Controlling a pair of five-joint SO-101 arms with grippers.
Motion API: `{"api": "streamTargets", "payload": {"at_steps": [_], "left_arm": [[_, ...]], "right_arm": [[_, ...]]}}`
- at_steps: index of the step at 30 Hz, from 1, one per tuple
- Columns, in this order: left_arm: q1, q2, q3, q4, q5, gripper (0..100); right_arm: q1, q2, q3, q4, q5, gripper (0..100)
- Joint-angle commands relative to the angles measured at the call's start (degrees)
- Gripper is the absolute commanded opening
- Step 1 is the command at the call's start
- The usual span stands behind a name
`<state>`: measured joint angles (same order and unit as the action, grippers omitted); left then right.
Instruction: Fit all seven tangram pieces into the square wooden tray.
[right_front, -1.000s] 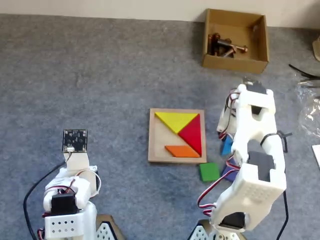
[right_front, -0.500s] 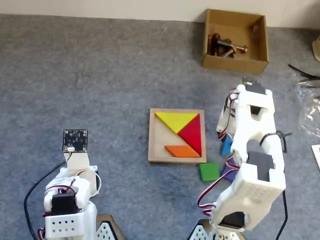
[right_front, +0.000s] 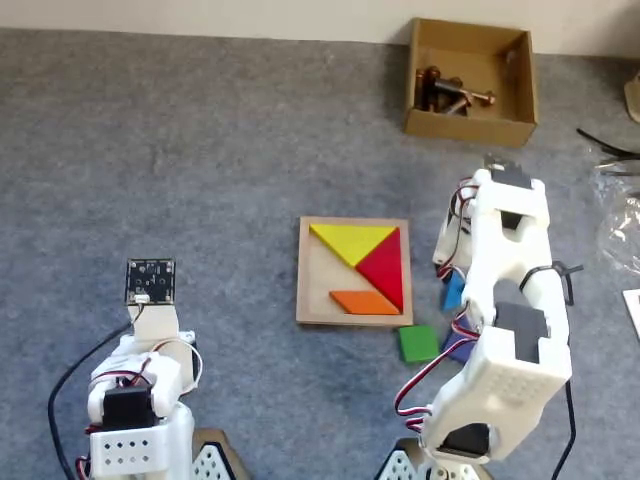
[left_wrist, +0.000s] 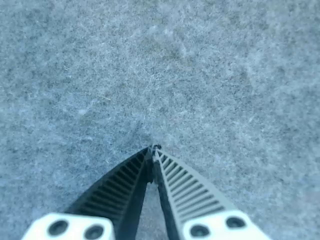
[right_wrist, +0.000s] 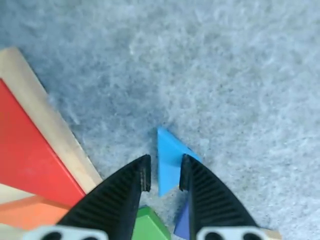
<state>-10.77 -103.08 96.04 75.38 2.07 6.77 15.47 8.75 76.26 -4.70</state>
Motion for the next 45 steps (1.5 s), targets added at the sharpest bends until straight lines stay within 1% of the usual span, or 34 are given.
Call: {"api": "streamTargets", "payload": {"at_steps": [1,5,10,13,22,26,31,36,39,45], "left_arm": [[-0.48,0.40,1.19,0.44,0.09,0],[-0.48,0.40,1.19,0.44,0.09,0],[-0.48,0.40,1.19,0.44,0.09,0],[-0.48,0.40,1.19,0.44,0.09,0],[-0.48,0.40,1.19,0.44,0.09,0],[-0.48,0.40,1.19,0.44,0.09,0],[-0.48,0.40,1.19,0.44,0.09,0],[-0.48,0.40,1.19,0.44,0.09,0],[-0.48,0.40,1.19,0.44,0.09,0],[-0.48,0.40,1.19,0.44,0.09,0]], "right_arm": [[0.75,-1.19,-0.92,0.75,-0.44,10.1],[0.57,-1.19,-1.10,5.58,-0.79,10.1],[0.84,-3.12,-8.57,13.49,-0.88,10.1],[0.48,-4.18,-9.80,14.81,-0.79,10.1],[0.04,-4.18,3.56,-0.13,-0.97,10.6],[0.31,-4.09,5.67,-2.07,-2.73,10.6],[0.31,-4.00,5.93,-5.14,-2.55,10.6],[0.31,-4.26,5.67,-5.05,-2.37,10.6],[-0.04,-4.35,5.67,-4.70,2.46,10.6],[0.04,-4.26,5.58,-5.14,8.79,10.6]]}}
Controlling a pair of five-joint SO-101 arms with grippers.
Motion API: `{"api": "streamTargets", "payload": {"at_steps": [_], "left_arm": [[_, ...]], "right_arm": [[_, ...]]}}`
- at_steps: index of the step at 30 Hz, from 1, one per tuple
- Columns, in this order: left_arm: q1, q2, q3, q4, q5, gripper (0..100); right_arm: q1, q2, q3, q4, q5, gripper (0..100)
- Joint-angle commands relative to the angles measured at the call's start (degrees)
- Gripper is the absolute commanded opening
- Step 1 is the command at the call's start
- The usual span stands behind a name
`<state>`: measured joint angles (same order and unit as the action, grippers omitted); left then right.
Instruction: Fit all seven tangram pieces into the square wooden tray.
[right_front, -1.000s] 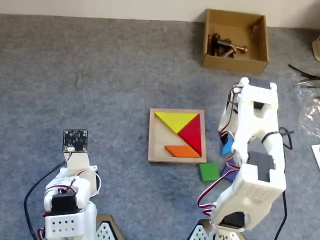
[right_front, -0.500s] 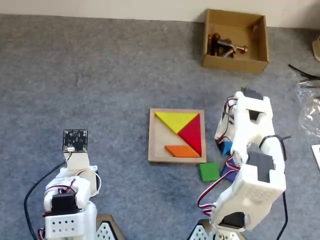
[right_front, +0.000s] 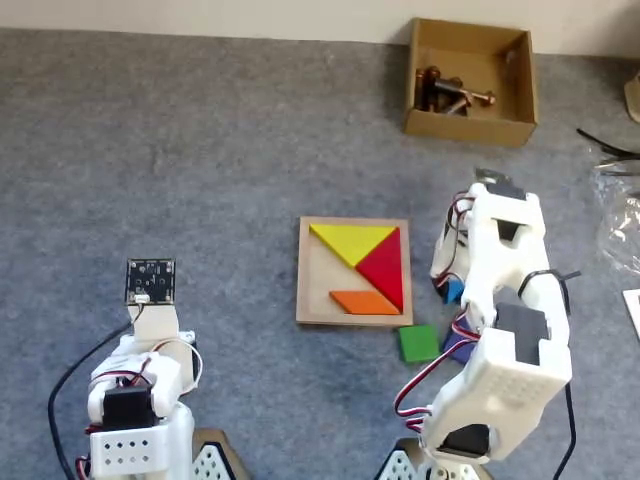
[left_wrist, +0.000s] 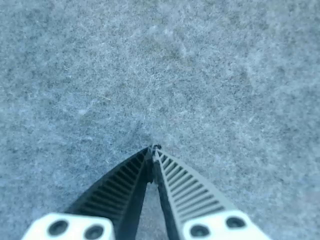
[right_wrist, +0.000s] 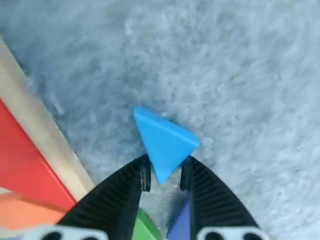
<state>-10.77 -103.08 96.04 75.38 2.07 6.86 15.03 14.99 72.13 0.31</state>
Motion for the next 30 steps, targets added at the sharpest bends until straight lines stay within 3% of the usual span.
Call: {"api": "streamTargets", "payload": {"at_steps": [1,12,22,27,30], "left_arm": [[-0.48,0.40,1.19,0.44,0.09,0],[-0.48,0.40,1.19,0.44,0.09,0],[-0.48,0.40,1.19,0.44,0.09,0],[-0.48,0.40,1.19,0.44,0.09,0],[-0.48,0.40,1.19,0.44,0.09,0]], "right_arm": [[-0.13,-3.82,-0.66,-1.01,5.19,10.6],[-0.40,-4.70,-0.75,1.27,30.15,10.6],[-1.10,-12.88,-0.40,2.24,30.51,10.8],[-1.10,-13.05,-0.22,-0.66,30.33,20.9],[-1.10,-12.88,0.92,-1.80,30.24,21.1]]}}
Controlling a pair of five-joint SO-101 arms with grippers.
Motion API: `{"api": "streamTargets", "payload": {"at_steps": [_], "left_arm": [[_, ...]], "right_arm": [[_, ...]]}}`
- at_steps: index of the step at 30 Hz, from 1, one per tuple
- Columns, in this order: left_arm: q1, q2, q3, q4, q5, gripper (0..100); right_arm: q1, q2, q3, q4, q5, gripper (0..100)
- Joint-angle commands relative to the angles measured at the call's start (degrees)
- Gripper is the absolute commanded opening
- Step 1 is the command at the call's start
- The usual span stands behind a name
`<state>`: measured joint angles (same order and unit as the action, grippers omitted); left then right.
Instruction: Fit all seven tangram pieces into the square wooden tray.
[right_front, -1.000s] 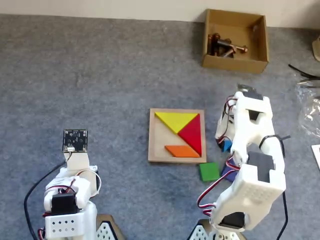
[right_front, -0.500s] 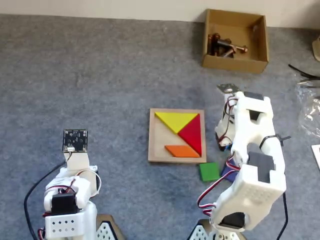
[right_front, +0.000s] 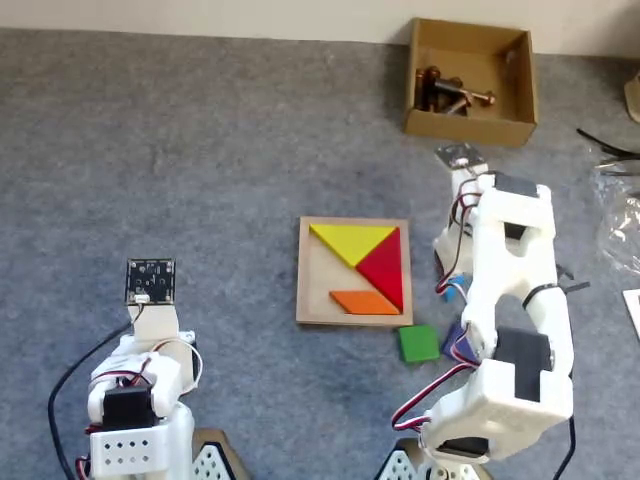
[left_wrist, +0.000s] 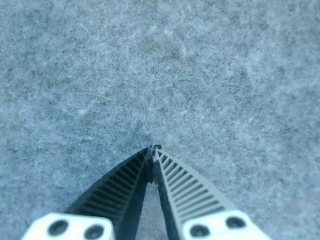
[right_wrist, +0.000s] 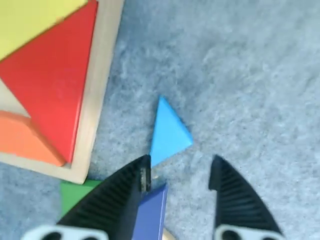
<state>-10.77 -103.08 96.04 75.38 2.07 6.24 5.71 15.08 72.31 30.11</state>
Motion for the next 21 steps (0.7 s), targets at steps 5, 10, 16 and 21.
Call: {"api": "streamTargets", "payload": {"at_steps": [5,10,16,21], "left_arm": [[-0.48,0.40,1.19,0.44,0.09,0],[-0.48,0.40,1.19,0.44,0.09,0],[-0.48,0.40,1.19,0.44,0.09,0],[-0.48,0.40,1.19,0.44,0.09,0]], "right_arm": [[-1.89,-3.65,6.64,-7.69,-0.35,21.2],[-4.53,-3.74,12.79,-14.55,-3.52,21.3],[-6.02,-3.82,13.58,-14.81,-3.52,21.3],[-5.85,-3.91,13.58,-14.64,-0.26,21.3]]}}
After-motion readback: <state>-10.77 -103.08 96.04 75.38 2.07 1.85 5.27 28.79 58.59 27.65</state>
